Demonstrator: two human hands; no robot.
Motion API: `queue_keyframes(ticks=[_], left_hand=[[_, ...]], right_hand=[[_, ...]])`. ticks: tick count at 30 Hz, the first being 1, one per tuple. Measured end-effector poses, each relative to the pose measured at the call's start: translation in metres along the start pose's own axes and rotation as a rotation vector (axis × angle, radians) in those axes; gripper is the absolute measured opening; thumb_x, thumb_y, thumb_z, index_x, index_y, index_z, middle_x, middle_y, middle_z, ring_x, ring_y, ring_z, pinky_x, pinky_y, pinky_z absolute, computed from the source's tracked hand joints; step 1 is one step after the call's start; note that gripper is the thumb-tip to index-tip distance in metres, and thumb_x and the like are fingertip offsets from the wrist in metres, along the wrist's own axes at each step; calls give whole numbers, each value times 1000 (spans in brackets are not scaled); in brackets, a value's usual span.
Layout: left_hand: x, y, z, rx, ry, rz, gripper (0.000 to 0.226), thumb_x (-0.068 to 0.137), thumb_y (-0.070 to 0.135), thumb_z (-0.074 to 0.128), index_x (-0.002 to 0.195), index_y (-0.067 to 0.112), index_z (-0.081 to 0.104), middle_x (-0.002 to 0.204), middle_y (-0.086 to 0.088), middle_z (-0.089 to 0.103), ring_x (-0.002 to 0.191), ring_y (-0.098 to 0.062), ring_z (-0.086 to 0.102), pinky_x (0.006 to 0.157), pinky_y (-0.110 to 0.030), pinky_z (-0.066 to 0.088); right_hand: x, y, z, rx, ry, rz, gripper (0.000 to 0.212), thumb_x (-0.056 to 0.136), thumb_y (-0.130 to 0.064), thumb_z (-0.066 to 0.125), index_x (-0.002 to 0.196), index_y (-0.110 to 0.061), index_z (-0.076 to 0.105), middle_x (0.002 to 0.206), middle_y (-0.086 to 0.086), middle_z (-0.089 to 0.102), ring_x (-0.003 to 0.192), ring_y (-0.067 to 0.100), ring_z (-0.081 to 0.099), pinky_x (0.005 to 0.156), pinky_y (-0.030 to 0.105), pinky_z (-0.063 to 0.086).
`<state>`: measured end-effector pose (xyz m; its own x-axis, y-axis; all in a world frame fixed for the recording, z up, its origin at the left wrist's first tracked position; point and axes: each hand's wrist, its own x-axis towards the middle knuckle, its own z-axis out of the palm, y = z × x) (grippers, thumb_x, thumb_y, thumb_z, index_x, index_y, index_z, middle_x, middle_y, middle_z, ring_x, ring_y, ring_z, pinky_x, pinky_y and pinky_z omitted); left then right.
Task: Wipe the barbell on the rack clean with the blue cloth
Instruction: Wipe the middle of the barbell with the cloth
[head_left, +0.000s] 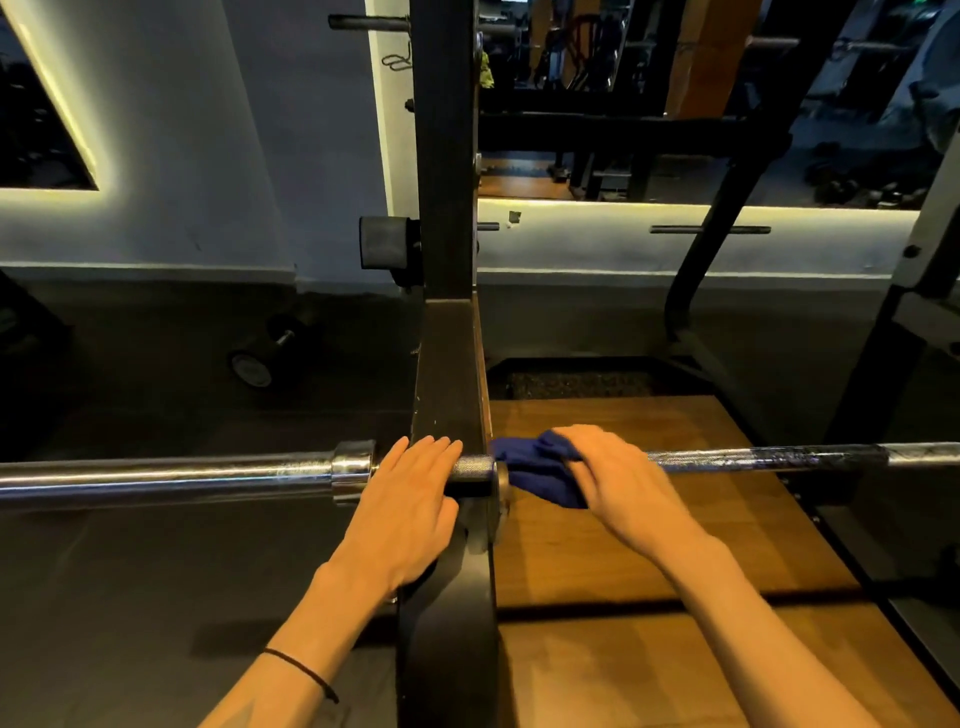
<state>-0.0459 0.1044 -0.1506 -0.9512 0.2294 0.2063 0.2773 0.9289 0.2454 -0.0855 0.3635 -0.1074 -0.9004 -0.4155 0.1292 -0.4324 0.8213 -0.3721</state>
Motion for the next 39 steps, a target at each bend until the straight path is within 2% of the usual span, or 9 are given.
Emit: queue_keyframes(ticks=[5, 9, 14, 17, 21, 24, 29, 34, 39], left_hand=[[2, 4, -1, 0, 21, -14, 75, 84, 47, 15, 153, 22, 35, 155, 4, 40, 146, -8, 29, 122, -29, 1], [3, 6, -1, -4, 21, -20, 77, 83, 48, 13, 153, 23, 34, 156, 5, 39, 145, -7, 28, 121, -27, -2], [6, 8, 1, 23, 53, -32, 71, 90, 50, 12, 148, 24, 43, 147, 7, 50, 138, -7, 41, 120, -29, 8], [10, 8, 3, 48, 87, -18, 53, 99, 48, 27, 141, 25, 50, 134, 7, 59, 125, -10, 52, 118, -33, 24], [20, 7, -3, 136, 40, 25, 39, 99, 50, 43, 128, 26, 53, 112, 7, 60, 97, -14, 57, 88, -32, 41], [37, 5, -12, 148, -143, 28, 38, 96, 57, 44, 116, 27, 52, 102, 8, 56, 86, -12, 53, 78, -32, 42], [74, -1, -24, 63, -514, -59, 16, 88, 42, 60, 90, 29, 50, 81, 6, 51, 69, -11, 50, 64, -28, 39], [72, 6, -9, 206, -318, -28, 21, 87, 44, 60, 83, 25, 51, 68, 7, 47, 64, -16, 50, 64, -30, 41], [58, 6, 0, 256, -134, -11, 22, 89, 45, 56, 96, 25, 60, 80, 2, 60, 70, -20, 58, 67, -32, 47]], right_hand=[[-10, 60, -21, -82, 293, 267, 25, 102, -22, 47, 110, -22, 70, 107, 13, 72, 95, 40, 63, 79, 44, 46], [-11, 53, -32, 19, 465, 339, 20, 104, -20, 50, 112, -18, 69, 105, 7, 69, 94, 31, 63, 73, 31, 33], [6, -4, 27, -59, 271, 90, 17, 102, -31, 51, 105, -26, 67, 98, -6, 67, 96, 17, 62, 97, 37, 41], [19, -32, 53, 22, 214, 33, 16, 99, -28, 56, 110, -22, 65, 105, -3, 65, 102, 17, 57, 105, 40, 40], [18, -30, 52, 29, 105, -130, 41, 97, -21, 53, 138, -19, 57, 133, 0, 60, 124, 17, 51, 119, 37, 29], [2, -9, 38, -128, 19, -192, 66, 98, -21, 51, 160, -25, 28, 163, -8, 30, 152, 11, 21, 126, 31, -1], [-17, 33, 29, -309, 136, 11, 76, 87, -11, 63, 157, -21, 34, 158, 0, 42, 148, 19, 33, 125, 36, 3], [-7, -3, 39, -261, 147, 95, 74, 91, -12, 62, 157, -19, 30, 161, 0, 35, 152, 20, 24, 125, 39, -3], [6, -33, 54, -228, 67, -96, 79, 92, -10, 61, 160, -15, 23, 165, 5, 28, 155, 23, 19, 119, 36, -12]])
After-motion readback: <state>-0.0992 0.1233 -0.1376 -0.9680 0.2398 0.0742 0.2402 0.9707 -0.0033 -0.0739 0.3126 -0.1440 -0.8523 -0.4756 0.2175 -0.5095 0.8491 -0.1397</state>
